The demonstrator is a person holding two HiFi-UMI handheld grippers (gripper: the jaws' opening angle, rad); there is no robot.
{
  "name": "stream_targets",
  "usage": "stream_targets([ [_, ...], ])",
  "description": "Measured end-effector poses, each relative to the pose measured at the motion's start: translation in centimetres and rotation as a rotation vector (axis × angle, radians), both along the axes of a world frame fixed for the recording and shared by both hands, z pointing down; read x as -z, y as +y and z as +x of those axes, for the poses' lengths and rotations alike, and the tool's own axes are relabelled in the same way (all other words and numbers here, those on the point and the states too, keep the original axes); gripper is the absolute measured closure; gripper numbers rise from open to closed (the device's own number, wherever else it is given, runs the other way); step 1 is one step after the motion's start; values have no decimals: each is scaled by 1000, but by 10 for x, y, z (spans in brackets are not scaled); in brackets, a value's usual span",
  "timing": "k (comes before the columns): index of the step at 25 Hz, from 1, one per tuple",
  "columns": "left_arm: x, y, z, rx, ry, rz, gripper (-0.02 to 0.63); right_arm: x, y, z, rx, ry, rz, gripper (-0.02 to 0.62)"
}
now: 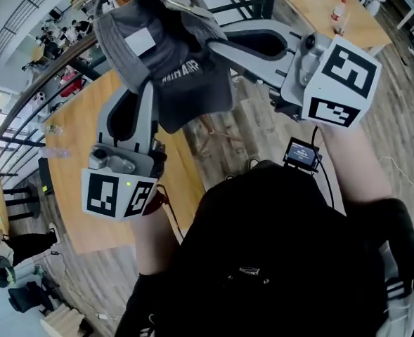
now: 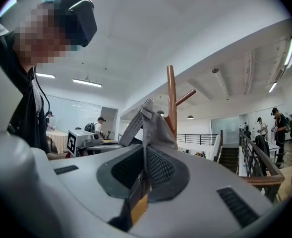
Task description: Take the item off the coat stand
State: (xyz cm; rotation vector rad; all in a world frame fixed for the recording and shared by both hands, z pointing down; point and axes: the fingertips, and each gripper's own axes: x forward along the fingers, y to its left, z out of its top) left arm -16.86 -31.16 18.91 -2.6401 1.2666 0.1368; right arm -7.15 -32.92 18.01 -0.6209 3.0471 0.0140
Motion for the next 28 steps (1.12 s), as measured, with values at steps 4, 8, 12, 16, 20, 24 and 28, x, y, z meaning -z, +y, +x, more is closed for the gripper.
stream_targets([
  [4,0,-7,5,-38,-1,-6,561,-3,-2,0,-11,39,10,563],
  [8,10,-28,-3,-84,-10,-41,562,2,-19,-11,-42,81,-2,565],
  [12,-6,-51,5,-130,-15,-90,563,-13,-38,-4,-81,86,-56,565],
  [16,-19,-64,25,-162,-28,-98,562,-23,-48,16,-111,76,-59,563],
  [20,-23,-77,32,-181,-34,-126,563,-22,-57,21,-124,78,-71,565],
  [24,-24,-83,36,-207,-40,-155,563,-21,-60,25,-142,82,-95,565],
  [28,-40,-84,47,-238,-47,-187,563,-36,-57,33,-166,92,-108,566],
])
